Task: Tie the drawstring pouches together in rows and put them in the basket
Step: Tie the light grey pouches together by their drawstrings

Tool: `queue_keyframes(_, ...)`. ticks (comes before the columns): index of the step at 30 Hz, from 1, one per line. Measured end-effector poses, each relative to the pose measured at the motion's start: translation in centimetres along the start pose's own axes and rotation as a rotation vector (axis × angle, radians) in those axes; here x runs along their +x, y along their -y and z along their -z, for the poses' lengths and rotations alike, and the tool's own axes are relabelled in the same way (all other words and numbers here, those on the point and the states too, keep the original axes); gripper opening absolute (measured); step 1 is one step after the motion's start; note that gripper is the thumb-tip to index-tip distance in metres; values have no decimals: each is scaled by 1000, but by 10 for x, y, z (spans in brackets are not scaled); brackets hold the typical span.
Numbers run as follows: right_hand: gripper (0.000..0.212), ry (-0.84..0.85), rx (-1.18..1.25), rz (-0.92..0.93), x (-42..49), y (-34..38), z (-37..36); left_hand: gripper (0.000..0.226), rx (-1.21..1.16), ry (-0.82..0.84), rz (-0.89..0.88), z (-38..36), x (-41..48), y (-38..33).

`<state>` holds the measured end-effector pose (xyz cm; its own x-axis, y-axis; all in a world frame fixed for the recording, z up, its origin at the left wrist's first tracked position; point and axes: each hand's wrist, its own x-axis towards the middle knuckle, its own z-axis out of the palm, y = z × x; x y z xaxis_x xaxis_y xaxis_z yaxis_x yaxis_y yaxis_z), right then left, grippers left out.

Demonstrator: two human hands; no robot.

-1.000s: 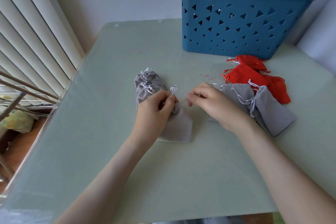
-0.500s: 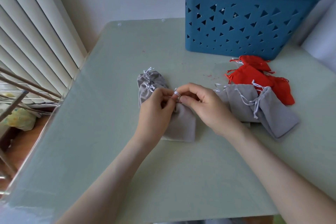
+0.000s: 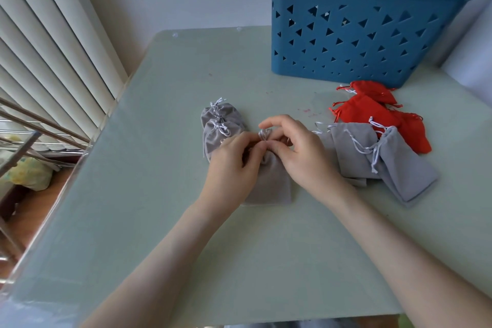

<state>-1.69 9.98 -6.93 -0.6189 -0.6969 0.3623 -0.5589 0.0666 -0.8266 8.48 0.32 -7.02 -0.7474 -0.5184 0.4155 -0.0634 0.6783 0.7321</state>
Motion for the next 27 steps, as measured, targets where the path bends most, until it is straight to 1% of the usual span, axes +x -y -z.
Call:
queue_keyframes(2, 26, 3, -67, 23, 0, 0, 0, 14, -14, 6, 6, -1, -1, 0)
queue_keyframes(4, 30, 26, -138, 58, -1, 0, 0, 18, -28, -10, 61, -2, 0, 0)
queue_keyframes(9, 31, 20, -266, 238, 0, -2, -4, 19, -83, -37, 207, -3, 3, 1)
queue_keyframes(12, 27, 42, -307, 264, 0, -5, -3, 20, -63, -49, 206, -2, 3, 1)
queue_keyframes(16, 27, 28, -269, 226, 0, -1, -2, 24, -35, -85, 168, -3, 3, 0)
queue_keyframes(19, 27, 28, -213, 136, -1, -1, -3, 24, -86, -115, 180, -2, 3, -3)
queue_keyframes(23, 20, 14, -148, 58, 0, -4, -5, 24, -145, -90, 196, -2, 3, -6)
queue_keyframes(25, 16, -19, -174, 79, 0, -4, -6, 21, -199, -74, 242, -3, 4, -6)
queue_keyframes(27, 14, -78, -247, 153, -1, -4, -8, 17, -305, -65, 315, -3, 5, -3)
